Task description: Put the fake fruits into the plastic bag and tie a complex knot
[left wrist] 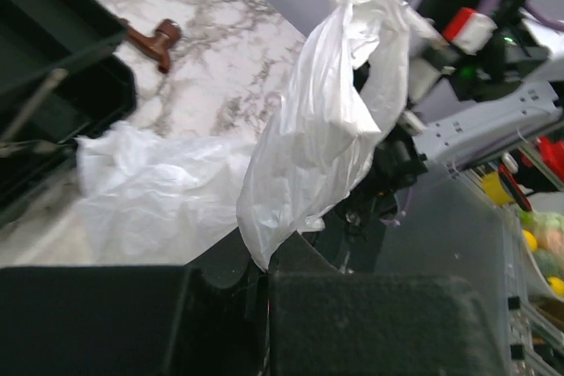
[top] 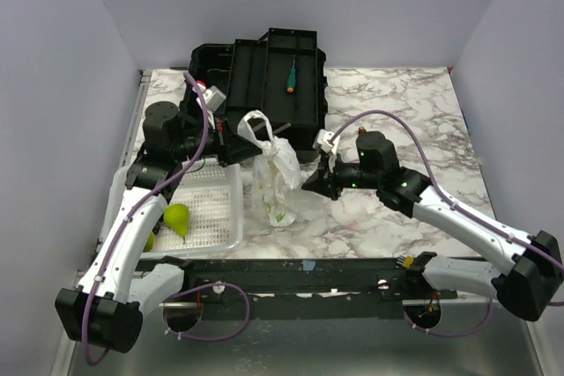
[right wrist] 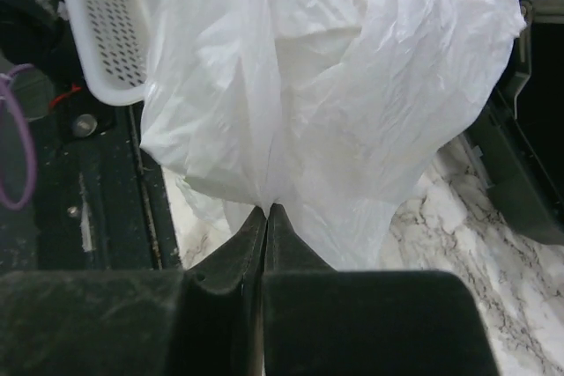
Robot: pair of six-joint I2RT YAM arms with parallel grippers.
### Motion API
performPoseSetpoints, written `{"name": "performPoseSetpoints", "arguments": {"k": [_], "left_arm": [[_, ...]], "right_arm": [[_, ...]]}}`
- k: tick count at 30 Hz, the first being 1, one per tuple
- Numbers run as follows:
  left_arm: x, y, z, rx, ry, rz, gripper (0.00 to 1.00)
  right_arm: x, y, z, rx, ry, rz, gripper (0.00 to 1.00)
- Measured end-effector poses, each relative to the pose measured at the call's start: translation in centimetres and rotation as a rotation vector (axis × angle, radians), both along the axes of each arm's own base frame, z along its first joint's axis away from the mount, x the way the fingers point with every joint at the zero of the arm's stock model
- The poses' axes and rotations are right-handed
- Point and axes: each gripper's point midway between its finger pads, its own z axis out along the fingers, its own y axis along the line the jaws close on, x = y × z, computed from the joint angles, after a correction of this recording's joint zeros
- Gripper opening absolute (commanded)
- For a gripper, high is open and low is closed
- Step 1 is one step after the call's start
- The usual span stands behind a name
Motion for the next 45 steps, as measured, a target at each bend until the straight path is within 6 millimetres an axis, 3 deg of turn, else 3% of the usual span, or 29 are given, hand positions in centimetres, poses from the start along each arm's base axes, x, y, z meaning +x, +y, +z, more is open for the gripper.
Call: {"name": "performPoseSetpoints", "arguments": {"k": [8,9,12,13,17,19,29,30,31,32,33,36,37,39,40,41,45], "left_arm": [[6.0,3.7,0.0,0.064,-0.020,0.147,0.00],[6.2,3.9,-0.2,0.069,-0.019,0.150,0.00],[6.1,3.7,-0.5,0.073,-0.010,0.137,0.00],[5.9,3.5,-0.4,0.071,-0.013,0.126,0.00],[4.8,2.4,-0.6,0.061,-0.015,0.088,0.00],[4.3,1.9,-0.7,0.055,-0.008,0.072,0.00],[2.9,0.3,-0.5,0.042,0.003,0.004,0.00],[2.8,0.1,-0.4,0.040,0.002,-0.007,0.00],[2.5,0.0,-0.2,0.036,0.000,-0.021,0.00],[2.2,-0.1,0.0,0.032,-0.002,-0.040,0.00],[1.9,-0.2,0.3,0.028,-0.008,-0.053,0.00],[1.2,-0.3,1.1,0.015,-0.021,-0.097,0.00],[1.0,-0.3,1.2,0.011,-0.022,-0.109,0.00],[0.7,-0.3,1.7,0.007,-0.025,-0.136,0.00],[0.7,-0.3,2.0,0.007,-0.029,-0.147,0.00],[0.7,-0.3,2.3,0.007,-0.032,-0.159,0.00],[0.4,-0.4,3.0,0.006,-0.048,-0.197,0.00]], "right_arm": [[-4.6,-2.3,4.6,0.092,0.034,0.040,0.01],[-5.0,-2.6,4.7,0.091,0.044,0.041,0.06],[-5.2,-3.0,4.0,0.068,0.096,0.006,0.98],[-4.6,-3.1,3.5,0.053,0.110,-0.028,1.00],[-2.9,-2.9,2.4,0.023,0.134,-0.105,1.00],[-2.0,-2.3,2.8,0.035,0.137,-0.126,1.00],[1.1,4.1,5.0,0.130,-0.050,-0.109,1.00],[1.6,4.5,5.0,0.129,-0.078,-0.119,0.97],[2.1,4.7,4.9,0.125,-0.104,-0.132,0.89],[2.7,4.8,4.8,0.120,-0.132,-0.150,0.71],[3.3,4.8,4.8,0.113,-0.158,-0.168,0.61],[4.1,4.4,4.6,0.092,-0.214,-0.192,0.40],[4.1,4.2,4.4,0.084,-0.223,-0.194,0.39],[3.8,3.7,3.6,0.065,-0.230,-0.188,0.49],[3.6,3.3,3.2,0.054,-0.229,-0.186,0.63],[3.4,3.1,2.8,0.044,-0.230,-0.184,0.69],[3.9,2.3,2.9,0.026,-0.253,-0.224,0.80]]}}
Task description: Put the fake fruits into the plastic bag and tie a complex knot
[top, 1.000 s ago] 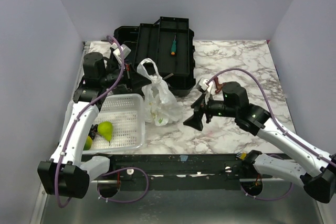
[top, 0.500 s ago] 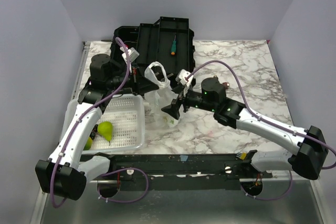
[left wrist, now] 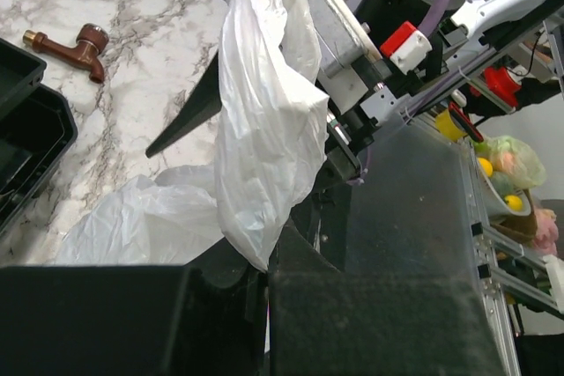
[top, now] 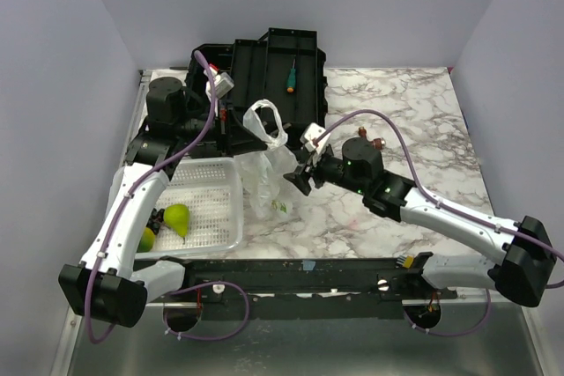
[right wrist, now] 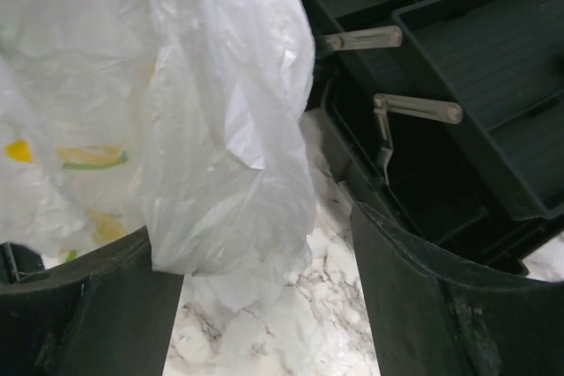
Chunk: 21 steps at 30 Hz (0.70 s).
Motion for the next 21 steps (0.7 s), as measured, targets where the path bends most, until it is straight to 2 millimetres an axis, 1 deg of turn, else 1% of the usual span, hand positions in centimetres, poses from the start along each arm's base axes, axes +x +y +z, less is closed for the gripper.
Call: {"name": "performPoseSetpoints", "arguments": {"k": [2,4,6,8,9,10,11,13,15,18,19,20,21], "left_arm": [[-0.2,0.0,0.0,0.000,0.002,-0.012,0.00],[-0.5,-0.1,-0.1,0.001,0.007,-0.022,0.00],[-0.7,-0.4,-0.2,0.001,0.009,-0.039,0.00],[-1.1,-0.7,-0.2,0.000,0.011,-0.056,0.00],[-1.3,-0.9,-0.2,-0.001,0.012,-0.069,0.00],[-1.6,-1.1,-0.3,-0.002,0.017,-0.087,0.00],[-1.7,-1.2,-0.3,-0.003,0.020,-0.096,0.00],[-1.9,-1.4,-0.5,-0.002,0.032,-0.114,0.00],[-1.4,-1.3,-0.5,0.002,0.043,-0.110,0.00],[0.0,-0.5,-0.3,0.007,0.040,-0.065,0.00],[0.6,-0.1,-0.3,0.009,0.043,-0.046,0.00],[1.6,0.6,-0.4,0.019,0.038,-0.013,0.00],[2.7,1.2,-0.3,0.032,0.031,0.016,0.00]], "right_arm": [[0.3,-0.2,0.2,0.000,-0.009,-0.018,0.89],[0.5,-0.2,0.7,0.006,-0.022,-0.026,0.94],[0.7,0.0,1.5,0.021,-0.038,-0.023,0.97],[0.8,0.6,2.3,0.042,-0.058,-0.006,0.96],[0.9,1.1,2.7,0.053,-0.067,0.006,0.92],[0.9,1.5,2.9,0.061,-0.077,0.022,0.77],[0.9,1.8,2.9,0.064,-0.084,0.039,0.56],[0.6,2.4,2.6,0.056,-0.095,0.081,0.27],[0.1,2.7,2.0,0.040,-0.089,0.122,0.01],[-0.8,2.6,1.4,0.019,-0.069,0.160,0.01],[-1.1,2.5,1.6,0.021,-0.068,0.166,0.01],[-1.4,2.3,2.2,0.030,-0.072,0.171,0.01],[-1.8,2.0,3.1,0.049,-0.079,0.170,0.01]]}}
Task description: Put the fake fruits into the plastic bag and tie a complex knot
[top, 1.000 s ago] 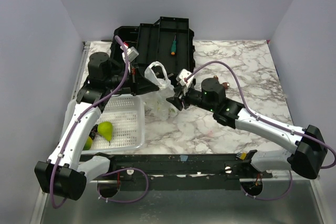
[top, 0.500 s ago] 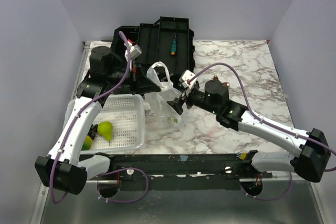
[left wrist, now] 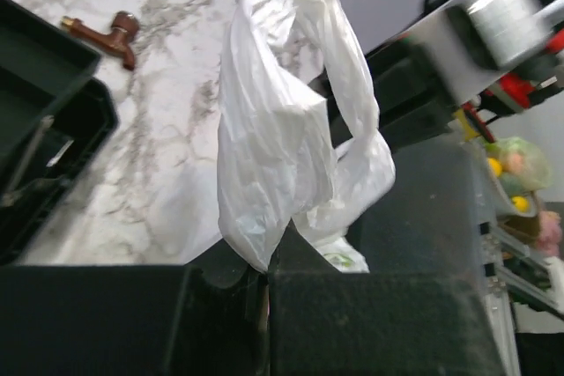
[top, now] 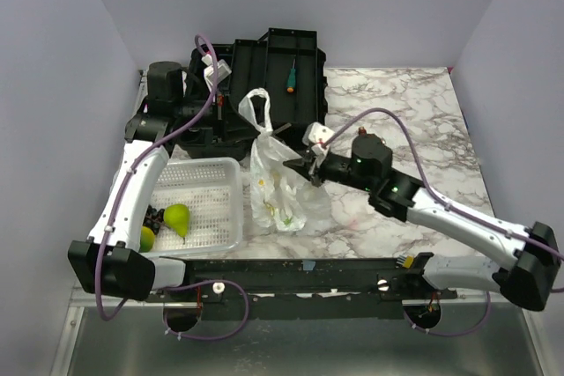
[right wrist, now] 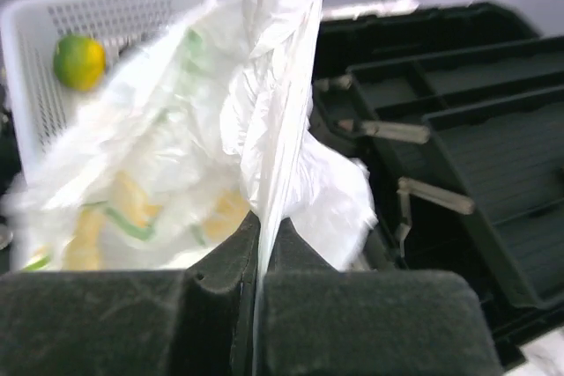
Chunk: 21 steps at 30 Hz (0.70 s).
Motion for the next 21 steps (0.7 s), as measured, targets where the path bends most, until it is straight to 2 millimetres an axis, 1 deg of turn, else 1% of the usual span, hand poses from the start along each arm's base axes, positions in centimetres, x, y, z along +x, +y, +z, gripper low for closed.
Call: {"name": "performPoseSetpoints", "arguments": {"k": [1,2,4,5,6,8,9,11,12,13,14,15,16,17,19,21], "left_arm": [[0.6,0.3,0.0,0.008,-0.002,0.014,0.00],[1.5,0.6,-0.1,0.029,-0.029,0.032,0.00],[2.0,0.6,-0.4,0.054,-0.064,0.035,0.00],[2.1,0.5,-0.5,0.063,-0.083,0.036,0.00],[2.5,0.6,-0.7,0.076,-0.103,0.049,0.00],[3.1,0.6,-1.1,0.104,-0.125,0.080,0.23],[3.4,0.6,-1.4,0.116,-0.133,0.090,0.43],[5.1,1.3,-1.9,0.161,-0.169,0.164,0.71],[6.2,2.2,-2.2,0.179,-0.192,0.211,0.79],[6.7,2.9,-2.3,0.189,-0.206,0.249,0.83],[6.9,3.7,-2.7,0.201,-0.219,0.287,0.84],[6.7,4.3,-3.2,0.209,-0.219,0.316,0.84],[6.2,4.7,-3.2,0.211,-0.237,0.333,0.84],[5.4,5.1,-3.2,0.210,-0.256,0.347,0.83],[3.3,5.7,-2.2,0.200,-0.328,0.359,0.80],[0.1,5.4,-0.3,0.191,-0.485,0.313,0.77]], "right_arm": [[-0.3,-0.5,1.1,0.028,-0.006,-0.006,0.01],[-0.8,-1.1,2.4,0.061,-0.016,-0.012,0.01],[-1.6,-2.2,4.7,0.123,-0.018,-0.025,0.01],[-2.0,-2.6,5.3,0.145,-0.001,-0.033,0.01],[-2.3,-2.8,5.5,0.160,0.032,-0.041,0.01],[-2.4,-2.9,5.1,0.175,0.116,-0.058,0.01],[-2.2,-3.0,4.6,0.182,0.167,-0.075,0.01],[-2.1,-3.6,3.5,0.185,0.286,-0.114,0.01],[-1.9,-3.9,3.1,0.192,0.339,-0.132,0.01],[-1.5,-4.4,2.8,0.206,0.389,-0.160,0.01],[-1.0,-4.9,2.6,0.220,0.436,-0.190,0.01],[-0.5,-5.4,2.3,0.233,0.479,-0.218,0.01],[-0.2,-5.9,2.1,0.247,0.519,-0.241,0.01],[0.2,-6.3,2.0,0.259,0.548,-0.265,0.01],[0.4,-6.5,1.9,0.283,0.596,-0.285,0.01],[0.1,-6.5,1.7,0.294,0.631,-0.282,0.01]]}}
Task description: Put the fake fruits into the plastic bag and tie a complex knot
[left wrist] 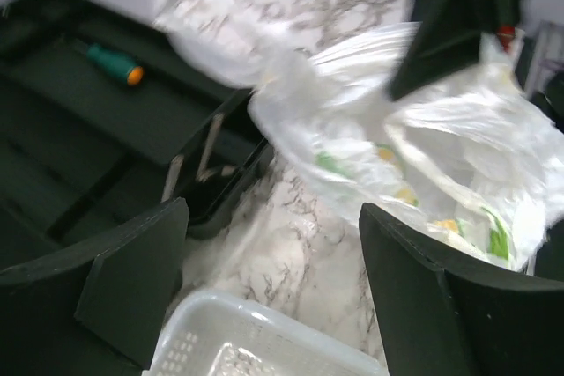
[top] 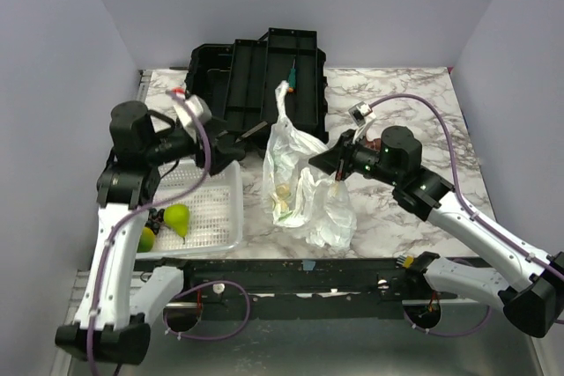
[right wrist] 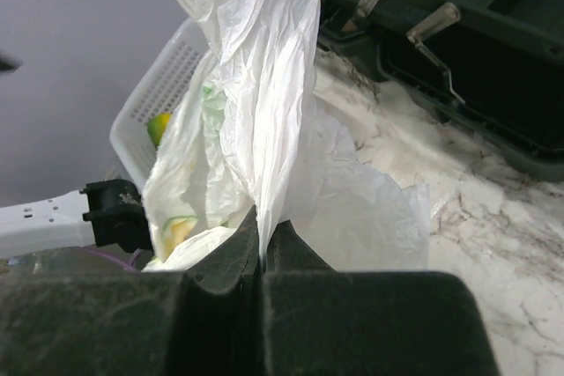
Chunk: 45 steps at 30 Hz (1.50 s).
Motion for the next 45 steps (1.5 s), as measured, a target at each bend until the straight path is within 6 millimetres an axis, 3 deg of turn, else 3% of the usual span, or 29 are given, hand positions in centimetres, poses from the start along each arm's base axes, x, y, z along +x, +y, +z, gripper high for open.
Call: {"name": "performPoseSetpoints", "arguments": {"k": [3,6,8,16,21,24,25,26,27,29,31,34,39,45], "left_arm": [[-5.1,-2.7,1.1,0.061,-0.195,-0.175,0.75],[-10.4,-6.1,0.0,0.115,-0.330,-0.412,0.75],[-11.0,-7.3,-1.3,0.163,-0.367,-0.477,0.75],[-9.5,-13.6,-8.1,0.398,-0.420,-0.660,0.78],[-9.6,-15.6,-8.9,0.431,-0.555,-0.670,0.73],[-9.7,-15.9,-9.7,0.447,-0.600,-0.671,0.57],[-9.6,-15.9,-10.0,0.450,-0.605,-0.667,0.43],[-9.6,-15.9,-10.3,0.451,-0.607,-0.659,0.24],[-9.7,-15.7,-10.6,0.446,-0.603,-0.649,0.12],[-9.8,-15.3,-10.7,0.440,-0.611,-0.633,0.00],[-10.3,-14.4,-10.8,0.423,-0.610,-0.609,0.00],[-10.5,-13.2,-9.1,0.368,-0.603,-0.548,0.00],[-8.1,-10.2,-4.1,0.243,-0.563,-0.350,0.00],[-5.4,-7.2,-2.1,0.172,-0.450,-0.196,0.00]], "right_arm": [[-0.6,0.0,-0.8,0.009,0.043,0.008,0.01],[-1.2,0.1,-1.6,0.010,0.070,0.028,0.01],[-1.5,0.1,-1.9,0.012,0.084,0.043,0.01],[-2.4,0.3,-2.2,0.020,0.103,0.081,0.01],[-2.6,0.4,-2.3,0.024,0.112,0.092,0.01],[-2.6,0.4,-2.3,0.025,0.115,0.090,0.01],[-2.5,0.4,-2.3,0.026,0.117,0.089,0.01],[-2.4,0.3,-2.3,0.028,0.119,0.084,0.01],[-2.3,0.2,-2.3,0.030,0.124,0.079,0.01],[-2.1,0.0,-2.4,0.032,0.130,0.070,0.01],[-1.8,-0.3,-2.5,0.029,0.135,0.057,0.01],[-1.5,-0.9,-3.0,0.013,0.153,0.037,0.01],[-0.8,-2.1,-4.4,-0.030,0.184,-0.003,0.01],[0.3,-2.9,-6.6,-0.095,0.219,-0.032,0.01]]}}
